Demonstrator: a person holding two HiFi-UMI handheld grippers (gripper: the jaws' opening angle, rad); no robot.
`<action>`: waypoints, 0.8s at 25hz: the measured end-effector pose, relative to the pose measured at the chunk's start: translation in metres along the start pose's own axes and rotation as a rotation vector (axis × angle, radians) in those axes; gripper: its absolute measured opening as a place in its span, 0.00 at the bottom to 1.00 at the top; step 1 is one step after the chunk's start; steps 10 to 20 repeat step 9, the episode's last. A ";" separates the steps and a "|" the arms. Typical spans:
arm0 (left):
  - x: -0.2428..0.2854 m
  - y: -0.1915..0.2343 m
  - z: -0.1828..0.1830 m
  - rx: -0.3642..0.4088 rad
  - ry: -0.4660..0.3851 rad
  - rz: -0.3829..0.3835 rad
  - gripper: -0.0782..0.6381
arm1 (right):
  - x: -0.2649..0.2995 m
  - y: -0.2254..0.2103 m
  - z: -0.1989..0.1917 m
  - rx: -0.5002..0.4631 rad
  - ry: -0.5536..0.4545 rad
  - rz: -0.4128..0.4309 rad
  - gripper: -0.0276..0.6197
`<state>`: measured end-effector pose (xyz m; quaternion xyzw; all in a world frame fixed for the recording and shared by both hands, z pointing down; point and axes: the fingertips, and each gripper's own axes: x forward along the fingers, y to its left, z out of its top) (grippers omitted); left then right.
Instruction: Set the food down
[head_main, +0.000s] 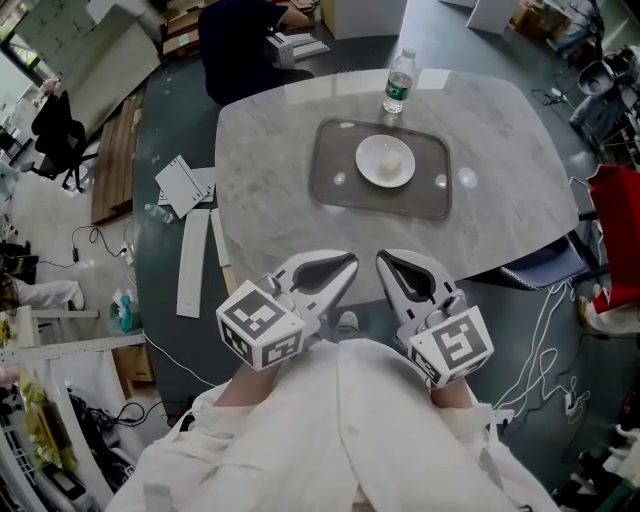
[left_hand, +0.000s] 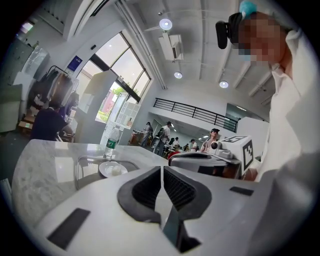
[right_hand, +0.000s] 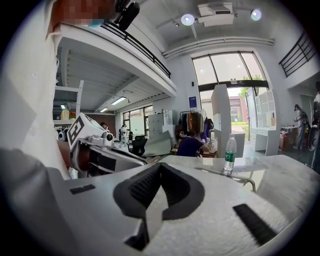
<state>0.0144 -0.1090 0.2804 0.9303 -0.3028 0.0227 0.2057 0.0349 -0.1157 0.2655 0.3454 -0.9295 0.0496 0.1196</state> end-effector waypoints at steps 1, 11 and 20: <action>0.001 0.001 0.000 -0.001 0.000 -0.001 0.15 | 0.001 0.000 -0.001 0.000 0.002 0.002 0.05; 0.002 0.005 0.002 0.000 0.003 -0.003 0.15 | 0.006 -0.001 0.000 -0.015 0.011 0.009 0.05; 0.002 0.005 0.002 0.000 0.003 -0.003 0.15 | 0.006 -0.001 0.000 -0.015 0.011 0.009 0.05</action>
